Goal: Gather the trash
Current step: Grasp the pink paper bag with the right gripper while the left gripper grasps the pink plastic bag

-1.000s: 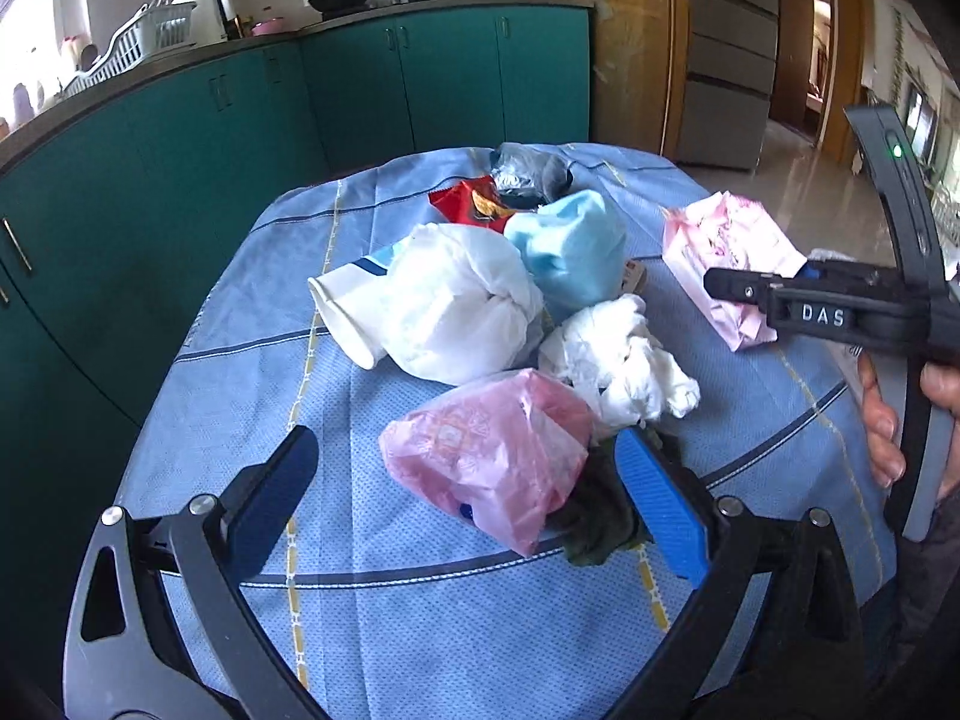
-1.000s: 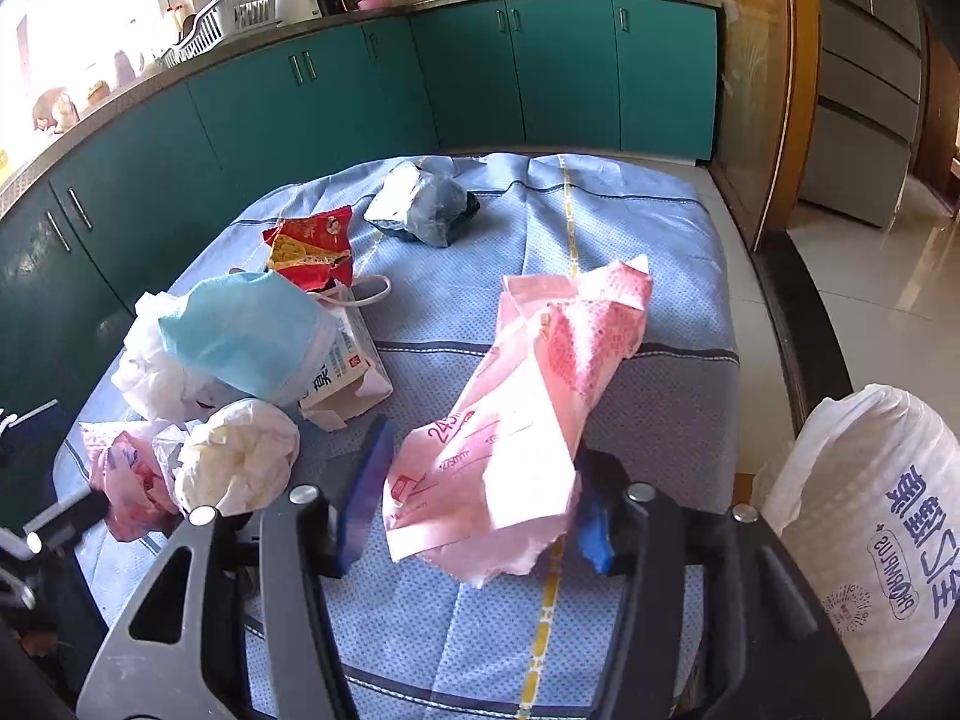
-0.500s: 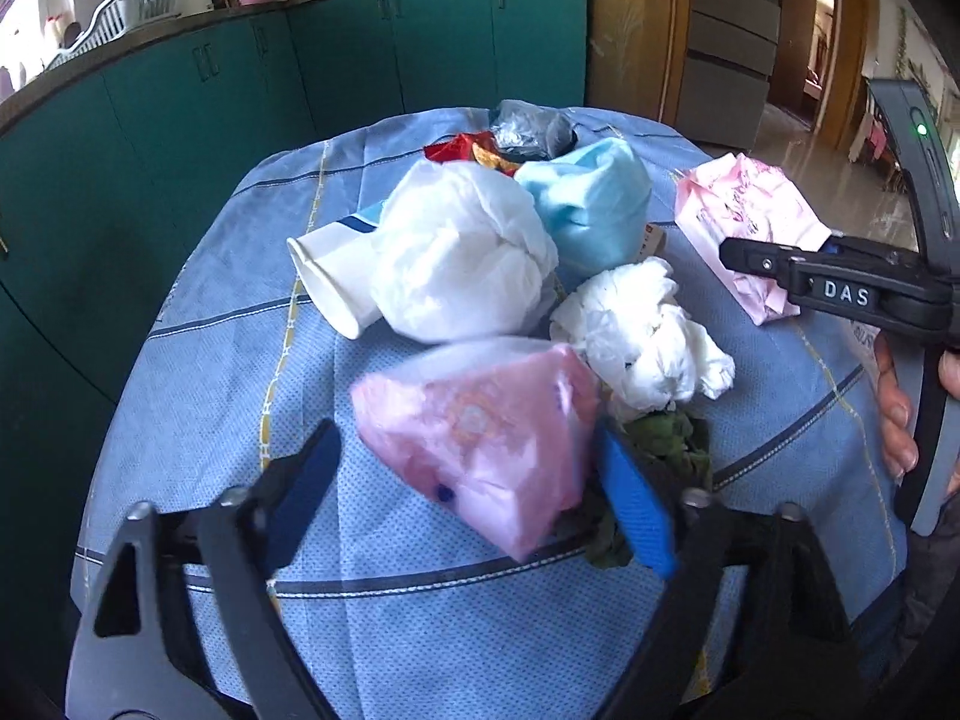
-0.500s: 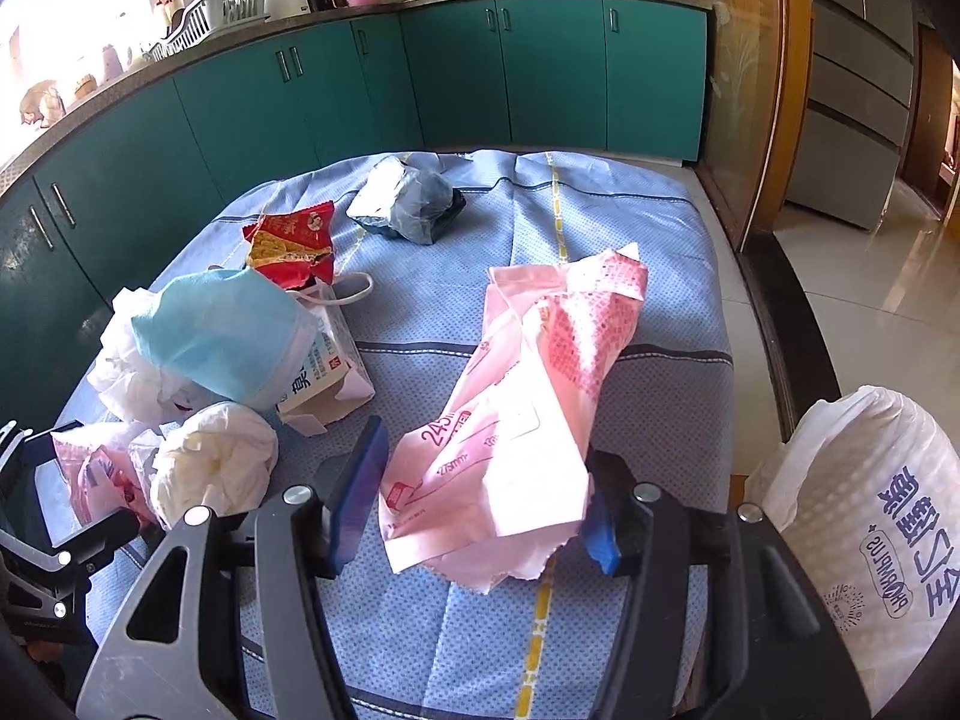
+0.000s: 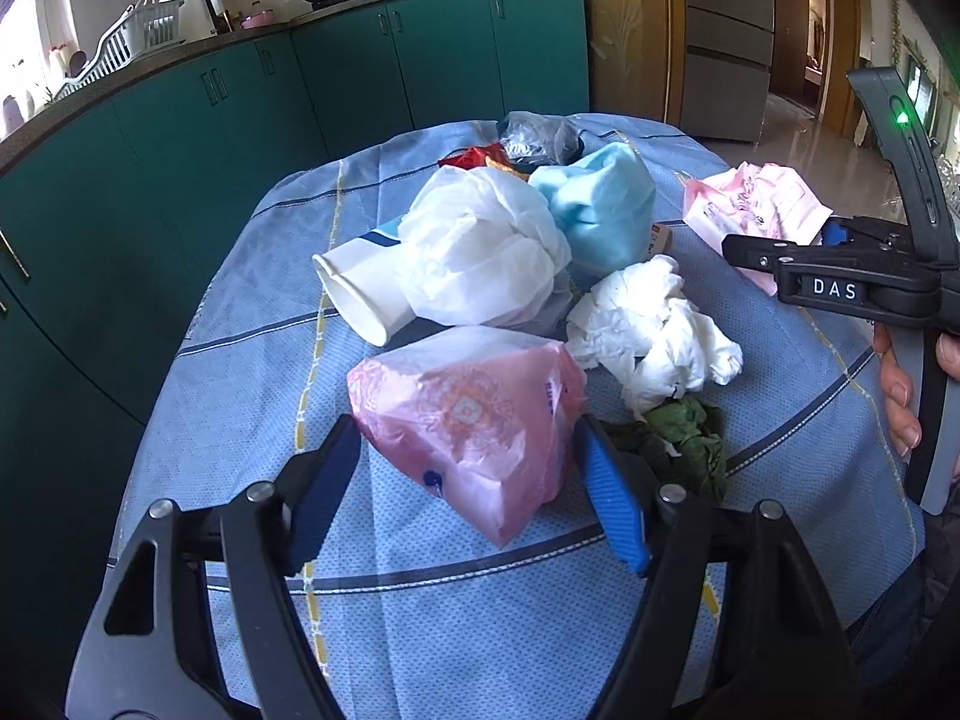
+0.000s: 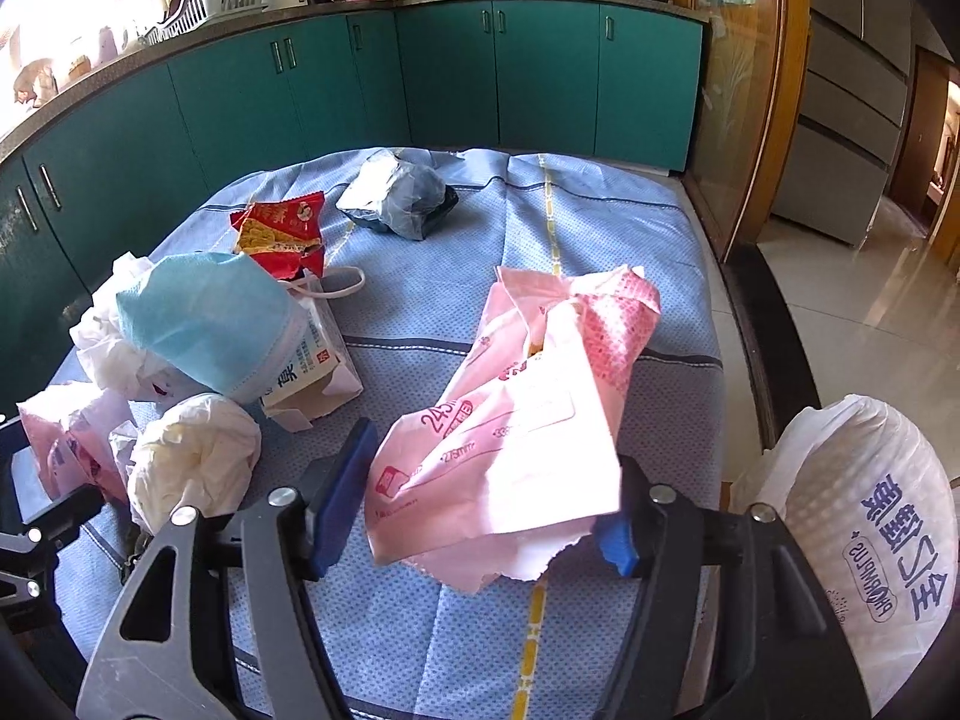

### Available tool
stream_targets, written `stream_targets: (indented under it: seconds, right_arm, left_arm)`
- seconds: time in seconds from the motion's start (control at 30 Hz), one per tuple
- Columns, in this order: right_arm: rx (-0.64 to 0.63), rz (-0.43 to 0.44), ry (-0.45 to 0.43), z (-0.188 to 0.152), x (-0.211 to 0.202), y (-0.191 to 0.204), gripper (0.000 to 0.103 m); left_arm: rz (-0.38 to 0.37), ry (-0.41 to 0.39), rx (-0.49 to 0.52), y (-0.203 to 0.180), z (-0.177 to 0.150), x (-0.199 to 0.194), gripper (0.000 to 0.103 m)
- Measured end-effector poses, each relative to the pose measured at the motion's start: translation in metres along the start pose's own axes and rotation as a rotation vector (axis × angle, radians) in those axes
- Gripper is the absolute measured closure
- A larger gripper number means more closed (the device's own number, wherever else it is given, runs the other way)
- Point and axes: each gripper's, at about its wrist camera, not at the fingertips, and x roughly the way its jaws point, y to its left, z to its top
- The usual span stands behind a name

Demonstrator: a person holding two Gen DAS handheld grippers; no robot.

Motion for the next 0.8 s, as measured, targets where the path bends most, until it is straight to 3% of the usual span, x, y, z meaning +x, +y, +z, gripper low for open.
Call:
stream_targets:
  seconds: [0.2,0.3,0.33,0.4,0.57,0.8]
  right_arm:
    - [-0.038,-0.103,-0.050,0.000,-0.006,0.002,0.023]
    - [-0.054,-0.091,-0.059,0.000,-0.007,0.003,0.024]
    - [-0.053,-0.062,-0.067,0.000,-0.009,0.003,0.026]
    - [-0.055,-0.043,-0.065,0.001,-0.010,0.004,0.042]
    - [-0.054,-0.009,-0.055,0.001,-0.009,0.004,0.058]
    - [-0.057,0.004,-0.062,-0.001,-0.013,0.007,0.062]
  left_arm:
    - [0.008,-0.002,0.000,0.001,0.000,-0.001,0.030]
    - [0.014,-0.009,0.003,0.000,0.000,-0.003,0.030]
    - [0.014,-0.012,0.002,0.000,0.000,-0.004,0.030]
    - [0.015,-0.017,0.000,0.000,0.000,-0.005,0.030]
    - [0.020,-0.039,-0.004,0.002,0.001,-0.012,0.033]
    - [0.014,-0.055,-0.002,0.003,0.002,-0.018,0.034]
